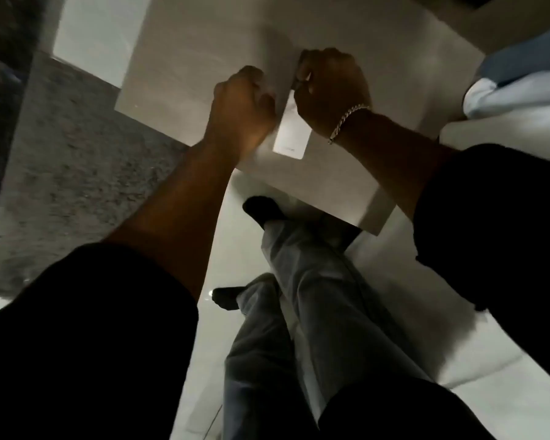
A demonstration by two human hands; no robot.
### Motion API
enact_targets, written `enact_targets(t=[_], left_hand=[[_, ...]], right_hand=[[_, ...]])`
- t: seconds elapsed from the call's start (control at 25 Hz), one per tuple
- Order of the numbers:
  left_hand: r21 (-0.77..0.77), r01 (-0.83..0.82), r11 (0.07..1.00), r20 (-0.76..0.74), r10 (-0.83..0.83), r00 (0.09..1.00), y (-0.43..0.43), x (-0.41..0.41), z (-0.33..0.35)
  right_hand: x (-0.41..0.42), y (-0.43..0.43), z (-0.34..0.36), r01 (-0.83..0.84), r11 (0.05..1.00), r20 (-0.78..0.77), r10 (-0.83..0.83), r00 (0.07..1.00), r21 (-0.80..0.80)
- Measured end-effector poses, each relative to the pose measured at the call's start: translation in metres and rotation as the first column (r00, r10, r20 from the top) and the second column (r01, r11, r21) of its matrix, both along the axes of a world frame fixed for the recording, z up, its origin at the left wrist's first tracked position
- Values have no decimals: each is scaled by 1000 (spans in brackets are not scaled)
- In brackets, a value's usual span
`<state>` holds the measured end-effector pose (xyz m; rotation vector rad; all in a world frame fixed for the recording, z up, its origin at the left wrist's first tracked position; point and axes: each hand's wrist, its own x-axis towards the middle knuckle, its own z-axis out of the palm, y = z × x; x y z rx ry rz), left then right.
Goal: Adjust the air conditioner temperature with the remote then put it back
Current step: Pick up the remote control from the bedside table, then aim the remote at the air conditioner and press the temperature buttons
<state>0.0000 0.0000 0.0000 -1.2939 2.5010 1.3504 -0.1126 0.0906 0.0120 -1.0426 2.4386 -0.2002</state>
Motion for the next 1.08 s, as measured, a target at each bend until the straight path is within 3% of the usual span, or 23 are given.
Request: enact_targets(t=[0.12,0.24,0.32,0.4,0.52,0.68,0.84,1.0,1.08], left_hand=[[9,81,997,58,-82,995,13,-21,-32],[67,49,997,76,-54,996,29,-42,-48],[94,5,996,105,-15,994,32,-48,-50],[186,-59,981,150,31,988,29,-42,-52],[390,-307,868,179,256,950,19,-15,-41],[408,-467,784,131,456,880,5,34,16],[445,-562,697,-9,631,776,-26,97,118],[360,-587,725,-215,677,704,-66,162,221],[293,-628,721,-313,692,650,-81,194,282]], right_hand=[[-8,17,-36,266,963,-62,-268,961,-44],[0,26,-57,445,891,122,-433,893,-87],[2,27,-58,484,863,203,-453,868,-145],[8,30,-57,462,870,226,-422,878,-171],[18,23,-46,442,874,292,-377,879,-200],[52,-1,-4,438,858,429,-299,852,-270],[96,-53,81,312,895,549,-94,831,-319],[147,-106,177,382,830,769,84,634,-406],[173,-134,238,335,826,776,182,603,-454]])
